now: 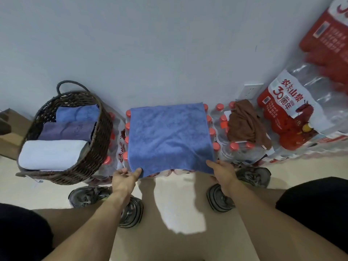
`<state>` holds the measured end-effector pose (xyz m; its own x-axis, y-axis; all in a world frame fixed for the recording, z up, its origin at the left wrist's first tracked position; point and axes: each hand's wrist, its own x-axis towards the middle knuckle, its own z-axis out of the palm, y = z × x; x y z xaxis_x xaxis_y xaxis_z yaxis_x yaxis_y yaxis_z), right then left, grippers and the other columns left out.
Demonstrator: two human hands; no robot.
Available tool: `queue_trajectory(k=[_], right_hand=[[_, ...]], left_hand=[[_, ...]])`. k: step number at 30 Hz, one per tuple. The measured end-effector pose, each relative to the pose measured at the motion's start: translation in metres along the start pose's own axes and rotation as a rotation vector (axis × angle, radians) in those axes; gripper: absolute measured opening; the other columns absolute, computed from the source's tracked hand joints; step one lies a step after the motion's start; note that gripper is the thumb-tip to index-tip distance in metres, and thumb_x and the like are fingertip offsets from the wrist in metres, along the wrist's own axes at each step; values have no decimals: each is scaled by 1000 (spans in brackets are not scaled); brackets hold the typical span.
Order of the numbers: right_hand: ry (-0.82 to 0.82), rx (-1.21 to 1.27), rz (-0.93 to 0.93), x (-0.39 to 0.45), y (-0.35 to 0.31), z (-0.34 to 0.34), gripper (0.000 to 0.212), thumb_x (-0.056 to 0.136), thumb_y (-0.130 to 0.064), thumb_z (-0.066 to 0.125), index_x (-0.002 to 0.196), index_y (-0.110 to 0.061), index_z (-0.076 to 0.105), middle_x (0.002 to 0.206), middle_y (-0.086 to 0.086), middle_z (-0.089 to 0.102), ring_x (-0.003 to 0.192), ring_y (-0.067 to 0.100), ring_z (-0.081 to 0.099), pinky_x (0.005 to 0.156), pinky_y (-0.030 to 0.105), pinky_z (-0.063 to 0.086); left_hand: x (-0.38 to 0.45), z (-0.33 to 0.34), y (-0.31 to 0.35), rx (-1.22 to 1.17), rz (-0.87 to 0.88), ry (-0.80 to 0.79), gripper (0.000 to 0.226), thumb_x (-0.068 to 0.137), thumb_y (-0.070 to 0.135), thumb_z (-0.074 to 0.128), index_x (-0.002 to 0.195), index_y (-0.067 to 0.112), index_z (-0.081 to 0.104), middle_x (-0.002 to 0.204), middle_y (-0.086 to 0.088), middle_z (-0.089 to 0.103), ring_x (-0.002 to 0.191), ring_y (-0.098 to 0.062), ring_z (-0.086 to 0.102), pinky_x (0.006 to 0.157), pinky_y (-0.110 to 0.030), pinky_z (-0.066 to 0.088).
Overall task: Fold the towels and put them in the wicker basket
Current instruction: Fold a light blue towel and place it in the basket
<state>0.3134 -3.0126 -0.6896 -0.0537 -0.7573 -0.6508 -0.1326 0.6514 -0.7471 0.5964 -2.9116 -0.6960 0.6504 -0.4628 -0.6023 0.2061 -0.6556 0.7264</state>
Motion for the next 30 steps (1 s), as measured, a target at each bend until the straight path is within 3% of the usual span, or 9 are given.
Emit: queue_trajectory(k=[3, 6, 9, 11, 15, 19, 24, 27, 30], right_hand=[[-2, 75, 27, -1, -4, 1, 12, 90, -19, 69, 95, -9, 67, 94, 8, 71, 82, 25, 64, 66, 34, 52], [2, 81, 32, -1, -5, 1, 6, 91, -17, 67, 93, -11, 66, 91, 7, 69, 78, 22, 64, 62, 32, 52], [33, 42, 15, -1, -3, -4, 6, 94, -15, 64, 88, -13, 66, 92, 8, 67, 79, 23, 61, 68, 36, 53], [51, 16, 2, 0, -2, -7, 9, 95, -14, 63, 87, -12, 65, 93, 10, 66, 81, 25, 60, 71, 39, 54], [86, 14, -4, -6, 4, -9, 3, 93, -8, 64, 95, -9, 67, 94, 13, 66, 82, 26, 61, 67, 36, 55], [71, 67, 96, -11, 1, -10, 8, 92, -6, 64, 100, -6, 63, 89, 14, 65, 70, 25, 61, 58, 32, 52], [52, 67, 105, -8, -11, -20, 7, 88, -9, 67, 93, -8, 63, 75, 10, 66, 57, 20, 61, 52, 28, 52], [19, 45, 109, -9, -18, -28, 13, 89, -16, 71, 94, -9, 62, 70, 7, 65, 51, 16, 60, 51, 28, 52], [-73, 14, 132, -10, -29, -34, 18, 91, -20, 69, 101, -7, 63, 73, 11, 65, 52, 15, 58, 53, 29, 49]], left_hand=[[-4, -1, 1, 107, 0, -101, 21, 87, 24, 73, 87, 4, 67, 83, -13, 63, 74, -24, 54, 77, -40, 53], [-5, -3, 4, 124, -32, -153, 27, 90, 24, 70, 88, -2, 64, 79, -11, 58, 68, -23, 47, 73, -38, 52], [-4, -9, 4, 92, -67, -132, 25, 90, 24, 69, 80, 3, 60, 76, -11, 56, 65, -22, 44, 63, -33, 48], [-3, -12, 3, 69, -76, -86, 28, 91, 25, 69, 74, 5, 59, 77, -11, 58, 67, -23, 47, 68, -35, 49], [-2, -11, 6, -331, -153, -17, 23, 96, 21, 62, 98, -3, 62, 101, -17, 65, 91, -32, 62, 85, -38, 52], [-4, -17, 10, -564, -241, -207, 22, 96, 16, 60, 106, -4, 62, 99, -15, 70, 90, -25, 70, 75, -34, 60], [-5, -29, 17, -390, -281, -493, 4, 87, 11, 67, 89, 12, 63, 75, -1, 70, 51, -5, 61, 45, -15, 49], [-5, -33, 24, -195, -187, -459, 20, 72, 10, 78, 77, 9, 59, 55, -6, 58, 35, -9, 42, 33, -15, 32], [-7, -36, 39, -83, -115, -414, 31, 67, 16, 83, 79, 2, 58, 53, -11, 46, 38, -13, 28, 32, -16, 20]])
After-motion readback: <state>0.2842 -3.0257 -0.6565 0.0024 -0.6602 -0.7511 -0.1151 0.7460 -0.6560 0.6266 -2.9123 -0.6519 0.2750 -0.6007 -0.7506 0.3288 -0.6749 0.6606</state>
